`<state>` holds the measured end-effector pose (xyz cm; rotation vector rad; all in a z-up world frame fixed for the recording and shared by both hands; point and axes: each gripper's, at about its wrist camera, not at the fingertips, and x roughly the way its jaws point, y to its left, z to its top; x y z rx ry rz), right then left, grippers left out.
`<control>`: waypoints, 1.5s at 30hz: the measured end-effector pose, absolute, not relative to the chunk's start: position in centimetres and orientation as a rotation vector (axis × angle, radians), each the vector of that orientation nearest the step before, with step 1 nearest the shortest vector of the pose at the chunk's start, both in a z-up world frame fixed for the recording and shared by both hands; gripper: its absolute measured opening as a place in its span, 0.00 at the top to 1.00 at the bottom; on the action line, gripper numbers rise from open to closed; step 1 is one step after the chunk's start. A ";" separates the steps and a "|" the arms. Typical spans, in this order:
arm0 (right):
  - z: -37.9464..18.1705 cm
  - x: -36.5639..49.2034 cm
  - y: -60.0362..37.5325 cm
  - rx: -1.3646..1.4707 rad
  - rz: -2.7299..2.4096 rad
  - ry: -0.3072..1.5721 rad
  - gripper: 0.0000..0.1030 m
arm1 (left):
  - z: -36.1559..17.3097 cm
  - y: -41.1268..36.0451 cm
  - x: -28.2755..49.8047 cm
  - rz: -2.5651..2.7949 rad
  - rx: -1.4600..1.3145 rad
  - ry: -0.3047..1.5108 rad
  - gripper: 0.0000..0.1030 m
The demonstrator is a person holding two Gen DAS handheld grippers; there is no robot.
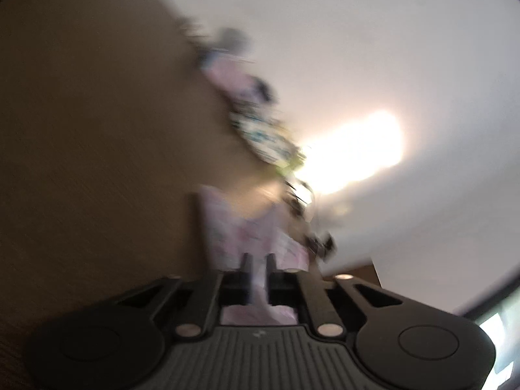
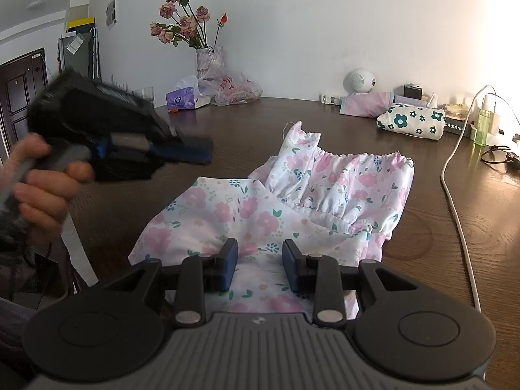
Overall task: Fold clothes
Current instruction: 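Grasp the dress skirt with the right gripper while the left gripper lifts fabric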
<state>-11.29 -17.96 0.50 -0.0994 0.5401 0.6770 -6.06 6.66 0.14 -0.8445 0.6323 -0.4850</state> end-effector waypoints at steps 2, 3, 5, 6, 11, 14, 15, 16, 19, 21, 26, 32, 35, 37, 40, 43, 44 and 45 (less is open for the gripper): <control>0.5 -11.2 -18.0 -0.093 0.678 0.541 0.70 | 1.1 4.6 -6.2 -0.506 -0.713 0.641 0.60; 0.5 -11.2 -18.0 -0.092 0.676 0.541 0.70 | 1.1 3.7 -6.2 -0.470 -0.643 0.654 0.61; 0.9 -11.3 -18.2 -0.082 0.661 0.528 0.70 | 1.1 1.7 -6.1 -0.396 -0.502 0.680 0.99; 1.3 -11.6 -18.8 -0.049 0.647 0.498 0.69 | 0.6 1.8 -5.9 -0.361 -0.496 0.705 0.98; 2.1 -11.1 -20.6 0.039 0.588 0.471 0.69 | -1.3 3.0 -6.3 -0.300 -0.508 0.742 0.96; 1.8 -10.1 -20.0 0.012 0.591 0.496 0.69 | -0.9 3.1 -6.7 -0.286 -0.470 0.721 0.89; 1.7 -9.8 -19.6 0.001 0.592 0.507 0.69 | -0.5 3.0 -6.8 -0.269 -0.458 0.712 0.87; 1.5 -9.4 -19.2 -0.009 0.593 0.521 0.69 | 0.2 2.7 -7.0 -0.258 -0.425 0.680 0.85; 0.6 -8.5 -18.2 -0.033 0.593 0.606 0.69 | 3.0 1.4 -8.3 -0.275 -0.201 0.554 0.58; 0.3 -8.2 -18.4 -0.026 0.611 0.625 0.69 | 3.4 0.1 -9.8 -0.400 -0.041 0.521 0.34; 0.5 -8.3 -18.8 -0.047 0.685 0.664 0.69 | 3.6 -3.2 -13.1 -0.711 0.320 0.467 0.23; 0.6 -9.4 -19.2 -0.042 0.709 0.685 0.69 | 0.8 -7.6 -15.5 -0.836 0.721 0.451 0.23; 0.7 -9.9 -19.2 -0.040 0.710 0.697 0.69 | 0.5 -8.3 -15.9 -0.874 0.747 0.442 0.23; 0.9 -10.4 -19.3 -0.042 0.716 0.708 0.69 | 0.0 -8.2 -16.0 -0.877 0.760 0.439 0.23; 1.1 -11.2 -19.6 -0.033 0.730 0.727 0.69 | -0.5 -8.2 -16.0 -0.905 0.753 0.437 0.23; 1.1 -12.0 -20.1 -0.017 0.750 0.743 0.69 | -0.7 -8.1 -16.2 -0.929 0.710 0.432 0.27; 1.1 -12.3 -20.4 -0.006 0.758 0.747 0.69 | -0.8 -8.0 -16.3 -0.934 0.695 0.430 0.28; 1.1 -12.5 -20.7 0.005 0.766 0.751 0.69 | -1.0 -8.0 -16.3 -0.939 0.681 0.428 0.28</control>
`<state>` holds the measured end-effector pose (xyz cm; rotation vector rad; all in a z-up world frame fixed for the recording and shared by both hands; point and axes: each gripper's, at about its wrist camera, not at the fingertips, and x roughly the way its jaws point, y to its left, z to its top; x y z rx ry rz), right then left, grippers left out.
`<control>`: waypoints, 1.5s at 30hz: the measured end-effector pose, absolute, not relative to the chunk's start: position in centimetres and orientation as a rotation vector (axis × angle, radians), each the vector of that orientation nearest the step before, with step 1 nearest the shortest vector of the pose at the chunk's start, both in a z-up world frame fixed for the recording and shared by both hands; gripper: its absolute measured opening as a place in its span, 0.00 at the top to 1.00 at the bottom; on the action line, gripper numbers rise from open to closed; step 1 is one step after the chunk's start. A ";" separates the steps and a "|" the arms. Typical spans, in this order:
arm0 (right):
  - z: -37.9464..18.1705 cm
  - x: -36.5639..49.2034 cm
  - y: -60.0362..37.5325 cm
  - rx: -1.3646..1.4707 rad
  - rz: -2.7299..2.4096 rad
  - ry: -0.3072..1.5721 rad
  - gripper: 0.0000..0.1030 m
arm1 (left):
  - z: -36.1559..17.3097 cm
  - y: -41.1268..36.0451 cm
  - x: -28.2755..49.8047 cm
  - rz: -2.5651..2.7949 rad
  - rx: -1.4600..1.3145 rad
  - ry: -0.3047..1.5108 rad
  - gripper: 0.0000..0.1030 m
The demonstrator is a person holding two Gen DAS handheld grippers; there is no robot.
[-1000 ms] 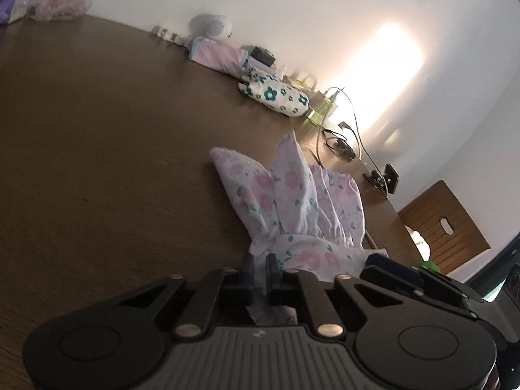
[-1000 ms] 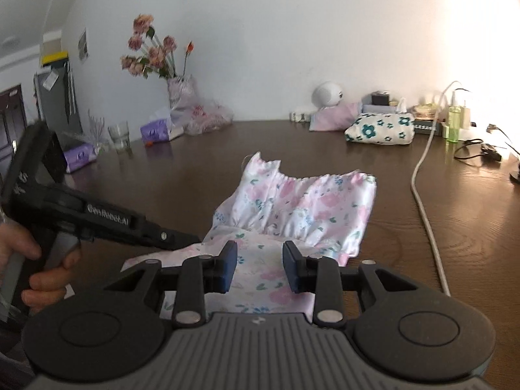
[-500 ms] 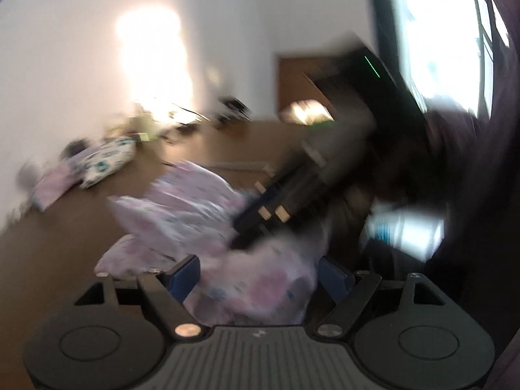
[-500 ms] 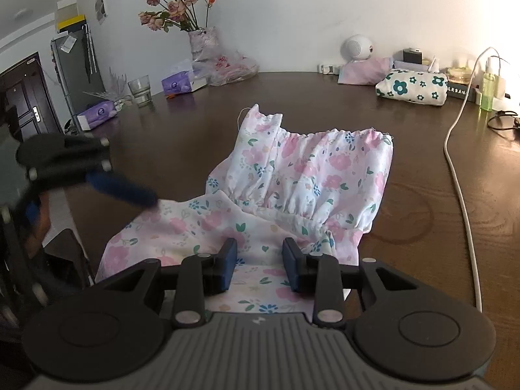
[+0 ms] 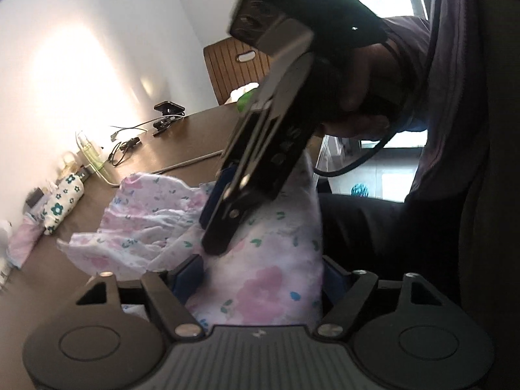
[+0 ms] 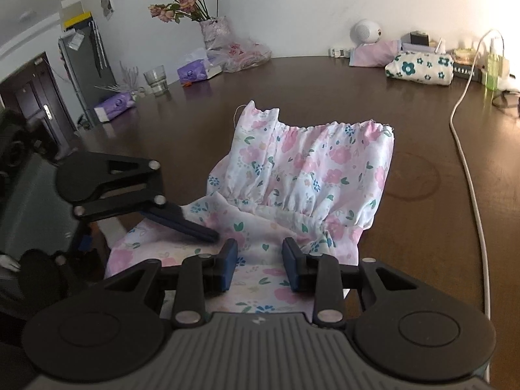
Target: Fold clothes
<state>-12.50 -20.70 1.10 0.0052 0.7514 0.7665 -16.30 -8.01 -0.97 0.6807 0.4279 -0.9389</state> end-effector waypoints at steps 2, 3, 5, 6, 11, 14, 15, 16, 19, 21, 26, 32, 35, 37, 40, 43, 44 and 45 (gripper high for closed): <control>1.1 -12.7 -21.4 0.040 0.786 0.771 0.69 | -1.2 -7.8 -16.6 -0.956 0.673 0.415 0.28; 1.1 -12.7 -21.7 0.052 0.798 0.778 0.69 | -1.2 -7.6 -16.5 -0.968 0.654 0.418 0.29; 1.0 -12.6 -22.2 0.063 0.825 0.781 0.69 | -1.2 -7.1 -15.7 -0.994 0.582 0.438 0.29; 0.9 -12.5 -22.5 0.073 0.838 0.778 0.69 | -1.1 -6.7 -15.1 -1.007 0.526 0.457 0.30; 1.8 -14.4 -25.1 0.034 0.947 0.584 0.31 | 0.0 -4.7 -12.1 -1.081 0.298 0.567 0.34; 2.4 -16.2 -26.0 -0.101 1.003 0.450 0.08 | 0.2 -4.1 -10.9 -1.127 0.229 0.609 0.34; 2.2 -16.6 -25.9 -0.146 1.030 0.446 0.07 | 0.2 -3.9 -10.4 -1.143 0.198 0.625 0.34; 2.1 -16.9 -25.8 -0.191 1.054 0.440 0.07 | 0.2 -3.6 -9.9 -1.160 0.161 0.640 0.34; 1.3 -17.9 -24.9 -0.330 1.097 0.402 0.07 | 0.0 -2.9 -8.7 -1.194 0.059 0.686 0.36; 0.8 -18.4 -24.1 -0.455 1.075 0.363 0.07 | 0.1 -2.8 -8.2 -1.211 0.030 0.711 0.36; -0.1 -17.8 -22.9 -0.534 1.074 0.338 0.07 | 0.2 -2.3 -7.1 -1.278 -0.050 0.799 0.35; -1.1 -16.1 -22.2 -0.438 1.081 0.461 0.26 | 0.0 -1.7 -6.1 -1.295 -0.132 0.851 0.35; -0.8 -15.6 -23.1 -0.316 1.075 0.514 0.40 | 0.5 -1.8 -6.4 -1.284 -0.110 0.851 0.32; -0.7 -15.2 -23.9 -0.222 1.070 0.545 0.48 | 1.5 -1.7 -7.2 -1.255 -0.070 0.796 0.24; -0.5 -14.5 -25.1 -0.118 1.086 0.592 0.59 | 2.5 -1.6 -8.5 -1.193 -0.017 0.722 0.16; -0.6 -13.5 -26.1 -0.004 1.119 0.655 0.69 | 2.5 -1.9 -9.1 -1.166 0.020 0.704 0.16; -0.7 -13.2 -26.5 0.030 1.127 0.672 0.70 | 2.5 -1.9 -9.2 -1.166 0.023 0.697 0.15; -0.9 -12.8 -26.7 0.071 1.130 0.693 0.71 | 2.4 -2.0 -9.3 -1.164 0.022 0.692 0.16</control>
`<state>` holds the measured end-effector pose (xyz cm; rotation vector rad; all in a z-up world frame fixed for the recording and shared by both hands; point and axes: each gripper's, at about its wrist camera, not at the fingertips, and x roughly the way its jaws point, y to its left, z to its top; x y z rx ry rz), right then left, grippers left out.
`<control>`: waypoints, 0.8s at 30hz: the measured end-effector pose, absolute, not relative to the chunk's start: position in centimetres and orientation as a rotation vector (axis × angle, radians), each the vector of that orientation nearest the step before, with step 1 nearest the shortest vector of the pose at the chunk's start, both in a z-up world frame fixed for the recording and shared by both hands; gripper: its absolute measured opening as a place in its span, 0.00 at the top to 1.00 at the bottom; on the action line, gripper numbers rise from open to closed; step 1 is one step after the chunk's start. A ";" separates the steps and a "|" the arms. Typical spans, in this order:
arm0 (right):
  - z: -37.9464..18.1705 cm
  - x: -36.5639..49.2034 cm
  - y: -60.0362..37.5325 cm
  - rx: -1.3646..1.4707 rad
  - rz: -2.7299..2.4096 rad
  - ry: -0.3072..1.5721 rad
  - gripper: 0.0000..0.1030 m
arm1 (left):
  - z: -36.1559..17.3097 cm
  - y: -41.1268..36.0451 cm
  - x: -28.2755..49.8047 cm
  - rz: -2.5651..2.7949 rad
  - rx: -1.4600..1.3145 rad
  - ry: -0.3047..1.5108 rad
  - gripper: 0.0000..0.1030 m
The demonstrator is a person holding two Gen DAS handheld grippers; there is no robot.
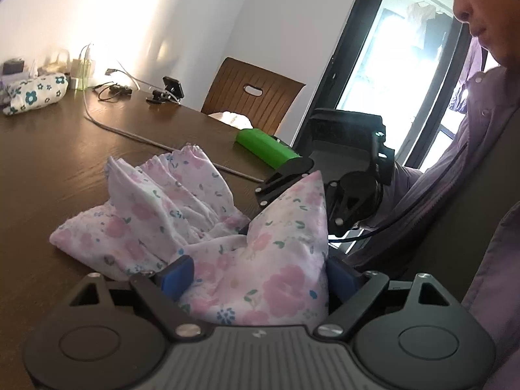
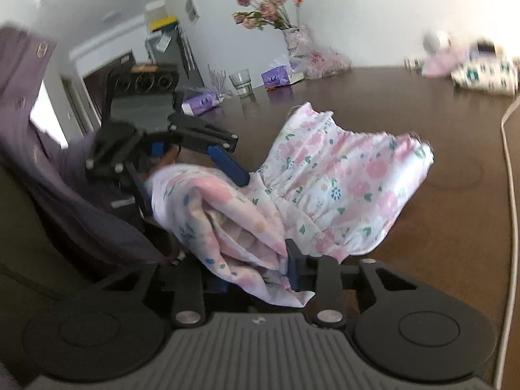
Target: Fold clothes
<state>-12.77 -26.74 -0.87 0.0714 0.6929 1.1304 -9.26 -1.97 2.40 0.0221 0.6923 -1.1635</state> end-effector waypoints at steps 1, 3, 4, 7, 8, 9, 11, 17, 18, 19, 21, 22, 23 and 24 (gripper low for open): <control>-1.0 -12.3 -26.9 0.113 1.134 0.719 0.73 | 2.2 -1.9 -9.3 -1.162 0.018 0.691 0.16; -1.3 -11.8 -27.2 0.186 1.146 0.766 0.75 | 1.9 -1.4 -9.4 -1.164 0.003 0.687 0.16; -1.4 -11.6 -27.3 0.219 1.153 0.788 0.76 | 1.7 -1.3 -9.3 -1.168 -0.008 0.688 0.16; -1.9 -11.1 -27.4 0.314 1.162 0.847 0.76 | 1.2 -0.9 -9.4 -1.183 -0.028 0.690 0.16; -2.0 -10.9 -27.5 0.338 1.162 0.864 0.76 | 1.2 -0.9 -9.6 -1.185 -0.020 0.687 0.16; -2.0 -10.8 -27.5 0.352 1.161 0.876 0.76 | 1.2 -1.1 -9.7 -1.184 -0.010 0.683 0.16; -1.9 -10.6 -27.5 0.388 1.168 0.889 0.76 | 1.0 -1.3 -9.5 -1.171 -0.010 0.688 0.16; -2.5 -9.3 -28.1 0.592 1.141 0.951 0.78 | 0.2 -0.2 -6.9 -1.118 -0.230 0.791 0.43; -2.5 -9.2 -28.2 0.617 1.129 0.960 0.79 | -0.1 0.3 -6.2 -1.088 -0.317 0.828 0.46; -2.5 -9.1 -28.2 0.642 1.115 0.969 0.80 | -0.3 0.6 -5.6 -1.064 -0.389 0.851 0.56; -2.6 -8.9 -28.2 0.695 1.084 0.981 0.80 | -0.7 1.2 -4.9 -1.020 -0.520 0.877 0.61; -2.7 -8.8 -28.3 0.725 1.070 0.976 0.80 | -0.9 1.4 -4.6 -0.999 -0.587 0.885 0.63; -2.6 -8.8 -28.4 0.733 1.047 0.969 0.80 | -1.1 1.5 -4.4 -0.976 -0.648 0.891 0.65; -2.6 -8.7 -28.5 0.742 1.023 0.962 0.78 | -1.2 1.5 -4.2 -0.953 -0.694 0.896 0.65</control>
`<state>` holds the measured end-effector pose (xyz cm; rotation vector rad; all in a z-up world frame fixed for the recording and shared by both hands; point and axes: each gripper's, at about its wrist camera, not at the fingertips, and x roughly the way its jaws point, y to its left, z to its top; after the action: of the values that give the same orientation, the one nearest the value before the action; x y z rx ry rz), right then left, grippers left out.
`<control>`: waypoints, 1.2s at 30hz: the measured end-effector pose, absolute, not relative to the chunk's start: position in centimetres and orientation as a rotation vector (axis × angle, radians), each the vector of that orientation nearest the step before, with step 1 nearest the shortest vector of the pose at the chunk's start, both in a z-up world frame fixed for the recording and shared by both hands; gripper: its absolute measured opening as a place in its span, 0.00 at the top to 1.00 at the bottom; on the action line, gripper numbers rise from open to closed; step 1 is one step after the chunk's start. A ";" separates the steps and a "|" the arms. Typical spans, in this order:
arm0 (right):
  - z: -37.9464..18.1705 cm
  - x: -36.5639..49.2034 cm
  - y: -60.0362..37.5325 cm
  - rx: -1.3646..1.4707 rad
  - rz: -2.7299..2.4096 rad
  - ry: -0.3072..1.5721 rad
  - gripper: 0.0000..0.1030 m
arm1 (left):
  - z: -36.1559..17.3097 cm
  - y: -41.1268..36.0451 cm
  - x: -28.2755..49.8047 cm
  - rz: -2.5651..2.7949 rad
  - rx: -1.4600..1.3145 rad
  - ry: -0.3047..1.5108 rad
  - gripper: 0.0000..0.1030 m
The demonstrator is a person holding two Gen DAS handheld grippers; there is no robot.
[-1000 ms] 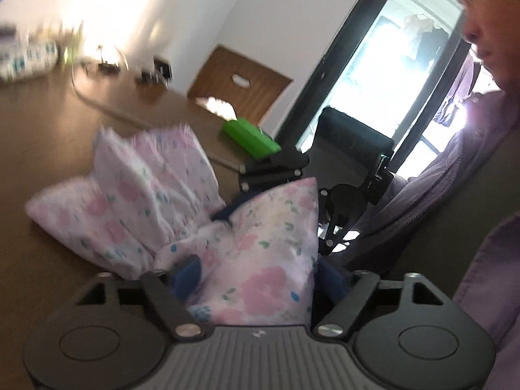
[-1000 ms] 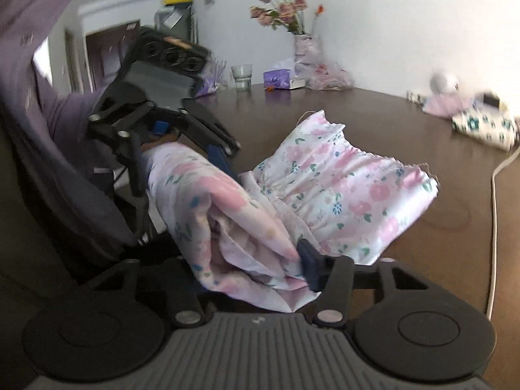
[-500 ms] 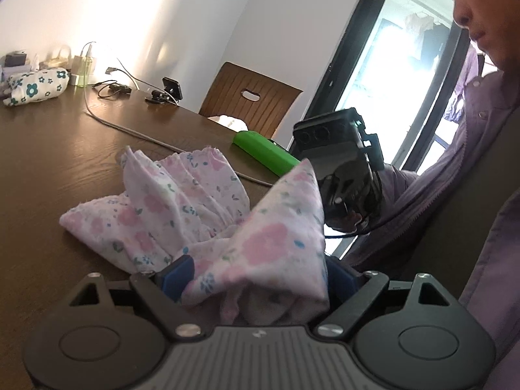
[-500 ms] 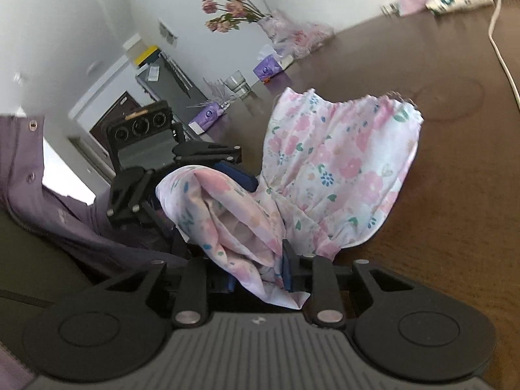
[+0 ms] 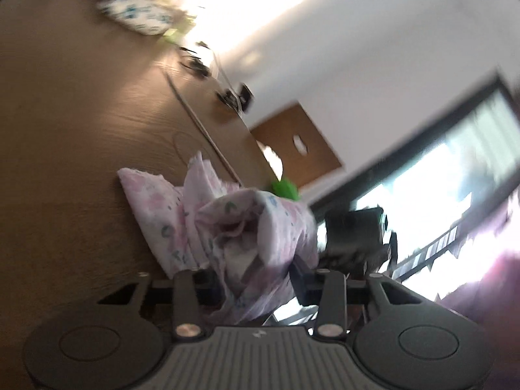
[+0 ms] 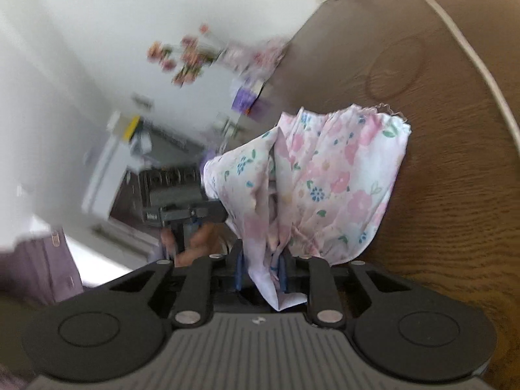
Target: Fold clothes
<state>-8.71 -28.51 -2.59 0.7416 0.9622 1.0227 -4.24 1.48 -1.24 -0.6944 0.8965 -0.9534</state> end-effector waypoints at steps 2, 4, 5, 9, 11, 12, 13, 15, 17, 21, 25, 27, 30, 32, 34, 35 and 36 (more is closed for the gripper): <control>-2.5 -8.6 -28.8 0.758 0.975 0.948 0.76 | -1.5 1.3 -4.0 -0.906 -0.759 0.911 0.65; -2.2 -8.7 -28.7 0.741 0.937 0.927 0.76 | -1.5 0.9 -3.9 -0.866 -0.792 0.931 0.65; -2.0 -8.8 -28.6 0.722 0.921 0.914 0.76 | -1.5 0.7 -3.9 -0.850 -0.806 0.924 0.64; -1.0 -9.4 -28.3 0.698 0.880 0.838 0.81 | 0.0 0.8 -4.4 -0.851 -0.834 0.798 0.62; -1.0 -9.3 -28.9 0.760 0.867 0.826 0.81 | 0.3 0.6 -4.3 -0.831 -0.846 0.760 0.62; -1.1 -9.1 -29.0 0.771 0.854 0.822 0.80 | 0.2 0.4 -4.2 -0.811 -0.835 0.754 0.61; -1.1 -9.0 -29.1 0.777 0.839 0.818 0.79 | 0.1 0.2 -4.0 -0.789 -0.818 0.751 0.57; -0.7 -9.1 -28.8 0.707 0.776 0.795 0.72 | -0.2 -0.4 -3.8 -0.737 -0.776 0.758 0.57; 0.3 -10.0 -28.2 0.552 0.721 0.723 0.45 | -0.8 -1.0 -3.3 -0.704 -0.764 0.766 0.57; 1.2 -12.1 -24.9 0.177 0.693 0.582 0.23 | -1.8 -1.2 -2.6 -0.661 -0.800 0.769 0.56; 0.0 -10.6 -23.6 0.201 0.653 0.639 0.62 | -1.9 -0.9 -2.5 -0.677 -0.820 0.767 0.56; 0.0 -9.4 -24.6 0.314 0.675 0.686 0.71 | -1.6 -0.5 -3.0 -0.713 -0.804 0.744 0.43; -0.9 -7.7 -27.5 0.532 0.738 0.797 0.78 | -0.6 -0.2 -5.1 -0.807 -0.646 0.614 0.00; -1.7 -7.1 -28.9 0.640 0.751 0.849 0.80 | 0.1 -0.5 -6.5 -0.856 -0.515 0.541 0.00; -2.1 -7.3 -29.5 0.681 0.759 0.864 0.80 | 0.0 -1.4 -6.7 -0.871 -0.424 0.592 0.02; -2.0 -7.3 -29.5 0.681 0.766 0.871 0.80 | -0.2 -1.8 -6.6 -0.858 -0.398 0.630 0.06; -1.9 -7.4 -29.4 0.684 0.780 0.880 0.80 | -0.5 -2.2 -6.5 -0.840 -0.381 0.668 0.12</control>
<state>-7.43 -29.45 -1.92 0.6838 0.8799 0.7798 -6.45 -2.20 -0.45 -0.3806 0.6683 -0.8396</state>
